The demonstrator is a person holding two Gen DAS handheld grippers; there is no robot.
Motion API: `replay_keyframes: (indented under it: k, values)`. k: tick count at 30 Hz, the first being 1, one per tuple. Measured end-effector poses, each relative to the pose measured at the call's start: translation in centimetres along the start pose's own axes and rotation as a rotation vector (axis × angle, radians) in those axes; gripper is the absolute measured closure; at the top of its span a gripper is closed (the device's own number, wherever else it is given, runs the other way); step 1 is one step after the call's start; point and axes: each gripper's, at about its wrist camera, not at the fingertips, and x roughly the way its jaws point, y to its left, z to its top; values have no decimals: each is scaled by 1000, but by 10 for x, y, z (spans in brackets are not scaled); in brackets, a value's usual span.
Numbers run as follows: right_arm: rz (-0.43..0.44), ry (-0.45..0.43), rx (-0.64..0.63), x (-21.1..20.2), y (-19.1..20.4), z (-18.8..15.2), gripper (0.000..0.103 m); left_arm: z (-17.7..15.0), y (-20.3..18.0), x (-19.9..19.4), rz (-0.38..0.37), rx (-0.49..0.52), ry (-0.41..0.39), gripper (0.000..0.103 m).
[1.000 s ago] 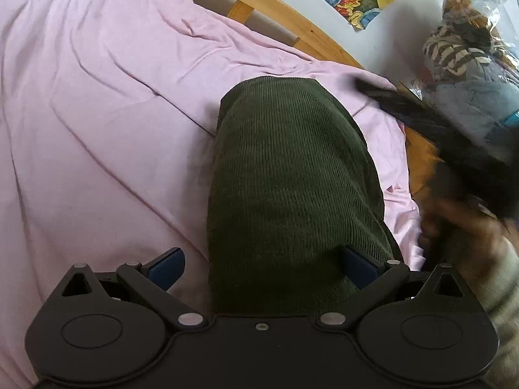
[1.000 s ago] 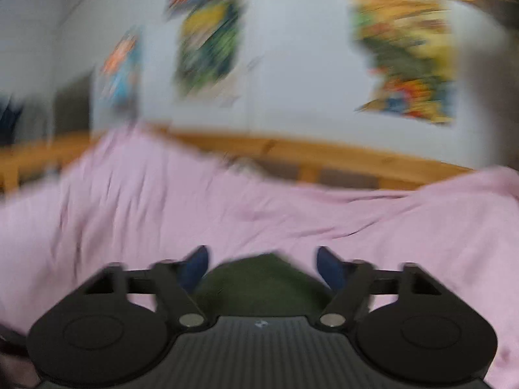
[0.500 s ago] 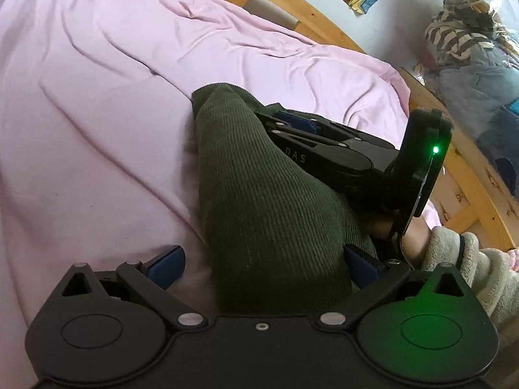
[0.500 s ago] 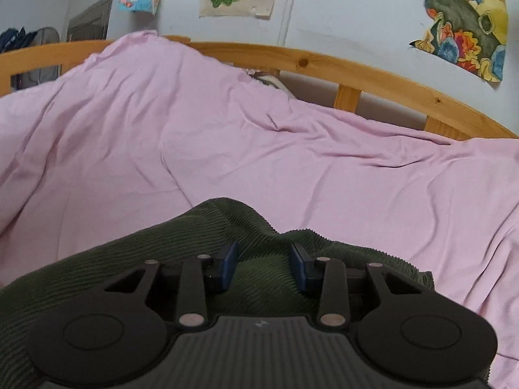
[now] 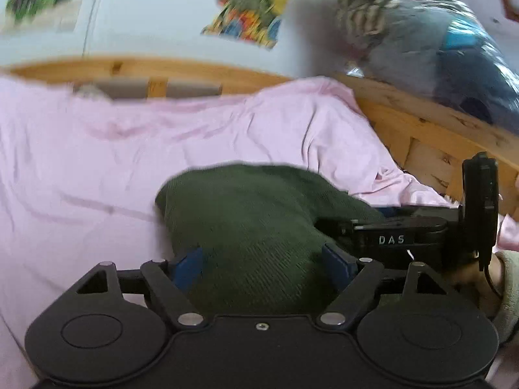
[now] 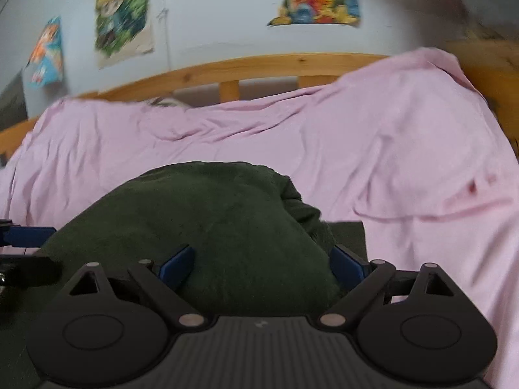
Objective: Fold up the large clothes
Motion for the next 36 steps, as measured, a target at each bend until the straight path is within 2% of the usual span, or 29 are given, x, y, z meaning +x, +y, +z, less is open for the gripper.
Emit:
replay_keyframes:
  k: [6,13,17,20,22,24,26,30,33,36]
  values:
    - [-40,10,-61,6,9,-5,8,-17,-30,12,128,200,5,29]
    - [-47,-3,-64,7,12,-8,7,-26,-29,7,130,211,-28,28]
    - [-17,-23,-16,1,4,-5,6,-14,-16,0,79,100,-28,25]
    - [-20,-11,52,-12,1,-1,6,-1,-9,-10,93,-82,28,15]
    - [-17,7,88,-22,0,2,6,-1,-8,-21,70,-170,42,12]
    - [-13,11,103,-36,1,5,6,-6,-12,-28,59,-185,67,8]
    - [-7,27,118,-44,1,5,6,-12,-17,-24,77,-201,148,8]
    - [-18,125,150,-32,1,-14,5,-17,-5,-17,77,-366,225,4]
    - [-3,114,236,-21,-8,-31,1,-23,2,-10,60,-408,260,4]
    - [3,104,243,-18,-10,-35,1,-27,4,-6,62,-429,272,2]
